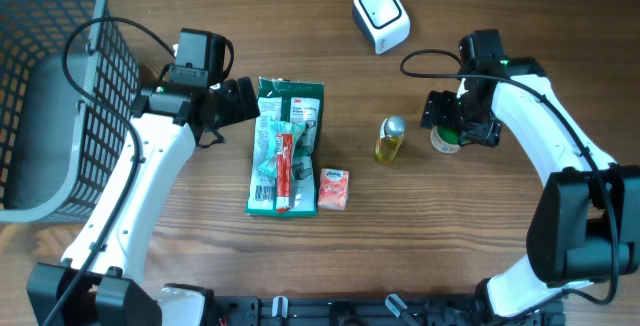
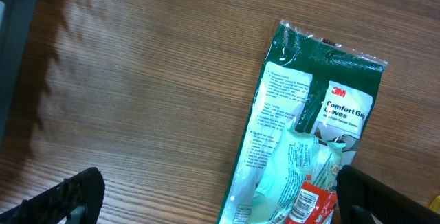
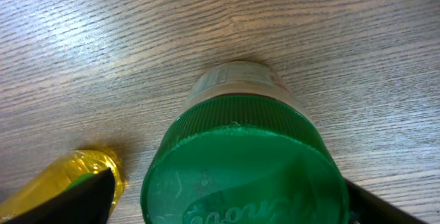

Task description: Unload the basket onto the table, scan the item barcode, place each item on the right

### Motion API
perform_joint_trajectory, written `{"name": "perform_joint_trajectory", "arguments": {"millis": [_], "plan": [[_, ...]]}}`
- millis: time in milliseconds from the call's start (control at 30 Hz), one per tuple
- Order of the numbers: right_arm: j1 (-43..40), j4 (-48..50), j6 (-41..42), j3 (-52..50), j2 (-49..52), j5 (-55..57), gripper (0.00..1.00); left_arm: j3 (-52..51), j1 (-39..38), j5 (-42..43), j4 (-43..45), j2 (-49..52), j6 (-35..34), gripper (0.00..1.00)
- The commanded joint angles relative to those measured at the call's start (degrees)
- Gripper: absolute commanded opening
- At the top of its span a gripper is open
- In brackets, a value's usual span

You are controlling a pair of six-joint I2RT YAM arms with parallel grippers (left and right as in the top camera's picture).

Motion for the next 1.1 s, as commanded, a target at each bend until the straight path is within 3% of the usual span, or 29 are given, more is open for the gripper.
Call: {"name": "perform_joint_trajectory", "arguments": {"millis": [0, 67, 267, 567, 600, 633, 800, 1067], "plan": [[0.17, -0.24, -0.35, -0.63, 1.14, 1.49, 0.79, 0.9, 0.26, -0.5, -0.04, -0.48, 0.7, 1.0], [0.17, -0.22, -1.92, -0.63, 1.14, 1.51, 0.72, 0.9, 0.26, -0.5, -0.04, -0.48, 0.7, 1.0], [0.17, -0.26, -6.23, -0.63, 1.14, 5.03, 0.63, 0.9, 0.26, -0.5, -0.04, -0.48, 0.7, 1.0], [0.17, 0.7, -13.4, -0.63, 1.14, 5.57, 0.62, 0.9, 0.26, -0.5, -0.04, -0.48, 0.7, 1.0], [0.15, 0.85, -14.1, -0.63, 1.14, 5.57, 0.65, 0.9, 0.26, -0.5, -0.04, -0.48, 0.7, 1.0], [0.15, 0.96, -14.69, -0.63, 1.11, 5.57, 0.75, 0.9, 0.26, -0.52, -0.04, -0.48, 0.68, 1.0], [0.17, 1.9, -15.02, -0.63, 1.14, 5.55, 0.96, 0.9, 0.26, -0.52, -0.04, -0.48, 0.68, 1.0], [0.17, 2.01, -14.64, -0.63, 1.14, 5.53, 0.96, 0.9, 0.26, -0.52, -0.04, -0.48, 0.7, 1.0]]}}
